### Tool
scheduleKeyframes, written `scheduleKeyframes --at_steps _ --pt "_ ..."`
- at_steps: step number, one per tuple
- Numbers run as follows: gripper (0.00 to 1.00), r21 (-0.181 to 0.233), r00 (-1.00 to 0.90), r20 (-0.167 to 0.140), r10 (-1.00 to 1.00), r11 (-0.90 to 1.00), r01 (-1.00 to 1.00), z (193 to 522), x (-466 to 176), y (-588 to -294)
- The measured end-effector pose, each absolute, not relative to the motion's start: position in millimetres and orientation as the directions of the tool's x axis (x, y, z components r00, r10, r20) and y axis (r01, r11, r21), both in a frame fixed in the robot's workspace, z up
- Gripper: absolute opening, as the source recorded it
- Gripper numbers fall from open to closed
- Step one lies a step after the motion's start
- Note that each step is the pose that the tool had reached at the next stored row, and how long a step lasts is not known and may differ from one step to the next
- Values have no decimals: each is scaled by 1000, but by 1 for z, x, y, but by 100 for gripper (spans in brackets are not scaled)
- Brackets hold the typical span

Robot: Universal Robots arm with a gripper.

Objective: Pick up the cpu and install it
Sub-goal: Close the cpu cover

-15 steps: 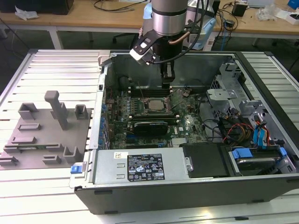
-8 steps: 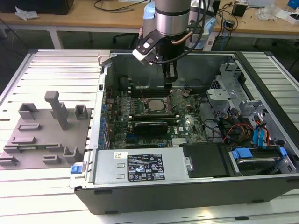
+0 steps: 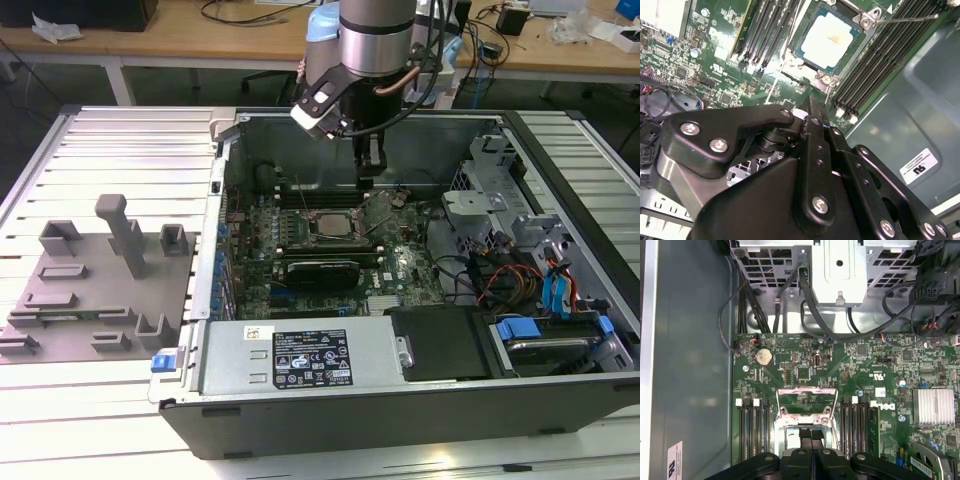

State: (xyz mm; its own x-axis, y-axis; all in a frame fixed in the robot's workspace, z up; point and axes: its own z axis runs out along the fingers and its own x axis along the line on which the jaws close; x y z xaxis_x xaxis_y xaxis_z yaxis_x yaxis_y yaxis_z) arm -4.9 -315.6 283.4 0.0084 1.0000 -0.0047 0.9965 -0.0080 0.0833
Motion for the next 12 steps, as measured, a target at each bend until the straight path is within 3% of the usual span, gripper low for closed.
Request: scheduleKeyframes --at_steps 12 --pt "11 83 8 -5 1000 -8 996 283 23 -316"
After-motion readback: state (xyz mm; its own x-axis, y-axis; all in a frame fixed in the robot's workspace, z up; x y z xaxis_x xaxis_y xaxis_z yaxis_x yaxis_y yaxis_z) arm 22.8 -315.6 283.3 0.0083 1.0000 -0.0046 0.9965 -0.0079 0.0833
